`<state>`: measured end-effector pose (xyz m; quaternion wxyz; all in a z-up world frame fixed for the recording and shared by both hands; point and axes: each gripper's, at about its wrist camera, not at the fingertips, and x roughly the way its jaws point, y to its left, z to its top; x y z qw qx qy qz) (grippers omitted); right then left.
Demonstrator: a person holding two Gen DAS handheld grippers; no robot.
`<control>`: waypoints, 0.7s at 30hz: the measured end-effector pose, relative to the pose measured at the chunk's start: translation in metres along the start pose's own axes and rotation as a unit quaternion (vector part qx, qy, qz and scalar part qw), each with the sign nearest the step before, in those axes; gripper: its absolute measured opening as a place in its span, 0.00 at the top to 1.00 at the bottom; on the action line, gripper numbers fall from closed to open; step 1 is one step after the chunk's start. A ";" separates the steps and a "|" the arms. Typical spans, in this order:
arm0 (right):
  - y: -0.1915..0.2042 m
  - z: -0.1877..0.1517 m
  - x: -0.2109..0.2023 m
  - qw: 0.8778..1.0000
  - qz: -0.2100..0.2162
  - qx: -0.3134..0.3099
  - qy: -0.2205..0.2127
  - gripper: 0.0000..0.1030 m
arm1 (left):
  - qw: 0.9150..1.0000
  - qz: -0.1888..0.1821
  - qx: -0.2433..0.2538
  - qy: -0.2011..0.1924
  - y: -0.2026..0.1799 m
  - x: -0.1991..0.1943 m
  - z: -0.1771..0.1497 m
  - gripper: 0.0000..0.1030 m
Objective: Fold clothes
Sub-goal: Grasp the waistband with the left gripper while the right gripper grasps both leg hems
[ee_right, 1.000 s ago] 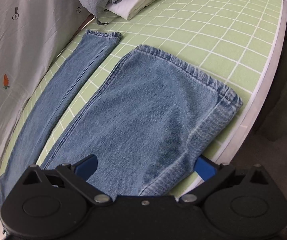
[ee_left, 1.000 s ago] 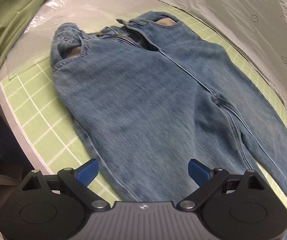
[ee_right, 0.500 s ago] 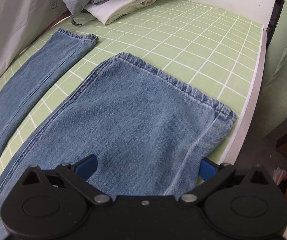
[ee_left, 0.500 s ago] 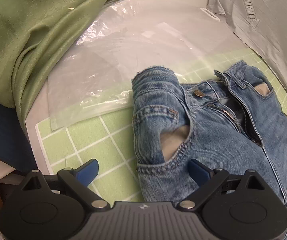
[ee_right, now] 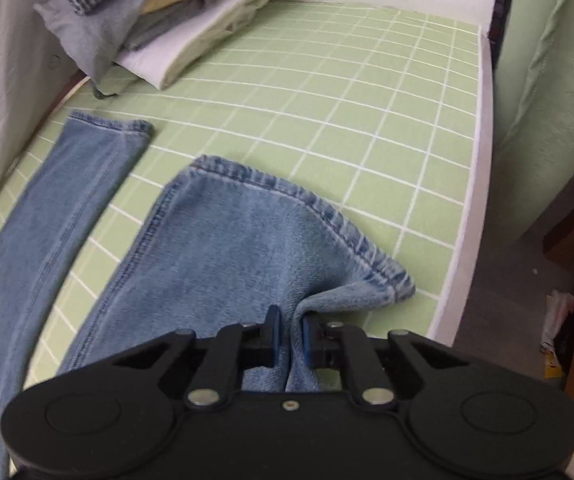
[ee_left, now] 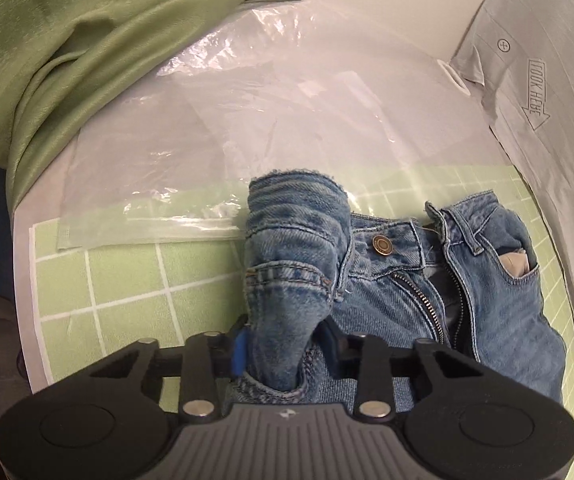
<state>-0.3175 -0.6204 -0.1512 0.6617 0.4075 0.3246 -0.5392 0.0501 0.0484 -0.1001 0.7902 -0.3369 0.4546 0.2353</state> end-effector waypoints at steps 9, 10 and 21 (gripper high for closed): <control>0.009 0.030 -0.043 0.992 0.104 0.022 -0.064 0.93 | 0.997 -0.014 0.024 -0.079 -0.009 -0.049 0.002 0.91; 0.012 0.034 -0.048 0.991 0.114 0.017 -0.073 0.93 | 0.996 -0.020 0.029 -0.088 -0.012 -0.055 0.002 0.91; 0.068 0.087 -0.110 0.965 0.195 -0.048 -0.167 0.94 | 0.985 -0.067 0.031 -0.157 -0.048 -0.108 0.019 0.92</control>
